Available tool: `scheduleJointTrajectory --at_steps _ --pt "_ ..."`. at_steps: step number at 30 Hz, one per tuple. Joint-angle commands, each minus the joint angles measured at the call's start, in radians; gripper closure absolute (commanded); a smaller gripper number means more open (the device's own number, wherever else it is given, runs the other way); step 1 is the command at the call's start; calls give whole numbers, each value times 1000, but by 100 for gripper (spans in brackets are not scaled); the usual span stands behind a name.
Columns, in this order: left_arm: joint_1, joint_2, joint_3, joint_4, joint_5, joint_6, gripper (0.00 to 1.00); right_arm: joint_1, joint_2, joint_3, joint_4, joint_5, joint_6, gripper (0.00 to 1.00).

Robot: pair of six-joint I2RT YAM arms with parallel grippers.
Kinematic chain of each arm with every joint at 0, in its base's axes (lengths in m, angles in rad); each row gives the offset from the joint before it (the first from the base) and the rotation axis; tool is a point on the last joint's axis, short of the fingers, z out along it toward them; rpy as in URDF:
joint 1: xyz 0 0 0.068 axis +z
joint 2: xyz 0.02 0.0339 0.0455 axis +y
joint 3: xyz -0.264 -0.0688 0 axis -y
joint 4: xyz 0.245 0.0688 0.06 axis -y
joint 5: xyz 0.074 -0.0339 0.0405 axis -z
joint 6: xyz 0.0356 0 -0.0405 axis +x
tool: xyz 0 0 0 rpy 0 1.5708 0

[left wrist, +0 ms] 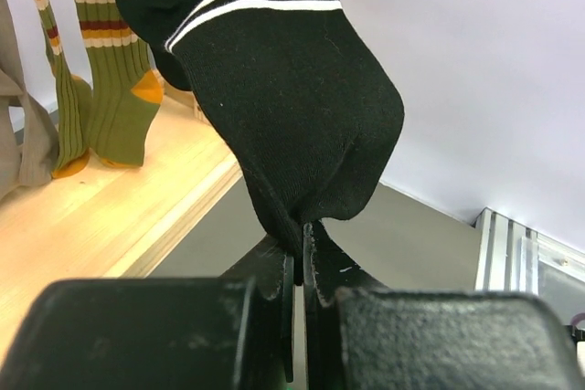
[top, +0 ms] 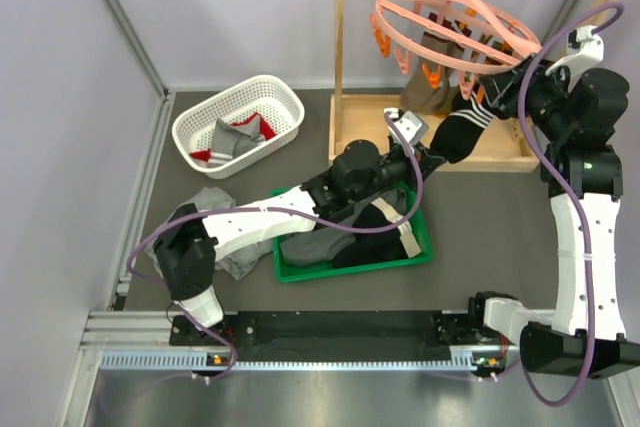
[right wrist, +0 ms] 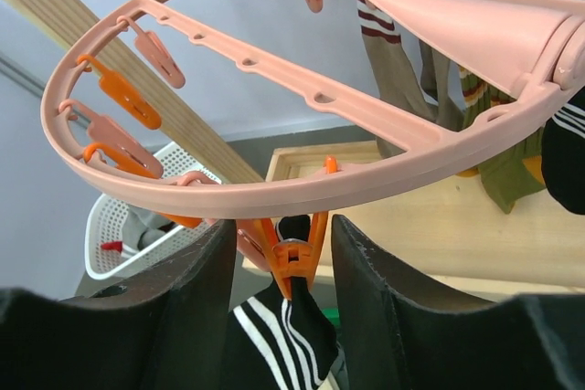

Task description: Remove the socks clipped to the hanger

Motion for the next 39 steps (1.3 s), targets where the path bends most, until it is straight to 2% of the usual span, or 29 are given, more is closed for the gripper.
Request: scheduleJointTrajectory --at_steps 1,6,9,10,14,17,20,23,29,32,33,39 --pt "4 -62 -11 66 7 -6 100 8 9 6 62 -6 4 55" --pt "2 -68 -16 66 7 -8 100 21 14 9 72 7 4 59" --pt "2 -71 -23 66 5 -9 100 26 15 6 83 7 6 74" --pt "4 -71 -28 68 2 -9 100 28 15 5 86 7 12 82" --pt "2 -89 -57 71 -22 -8 100 26 12 -7 92 8 26 99" --pt "2 -105 -69 42 -47 9 100 26 12 -12 94 8 35 100" --pt "16 -140 -100 7 -132 11 100 28 9 -15 91 2 47 100" --pt "82 -175 -135 -53 -154 -29 100 26 0 -24 92 -6 63 99" --pt "324 -204 -109 -280 -180 -95 100 26 -17 -33 68 -24 75 98" --pt "467 -194 -103 -340 -188 -127 100 26 -23 -30 62 -26 84 97" --pt "540 -174 -101 -376 -183 -137 100 28 -25 -27 62 -33 90 97" --pt "787 -44 -13 -481 -119 -176 100 26 -11 -4 57 -71 116 97"
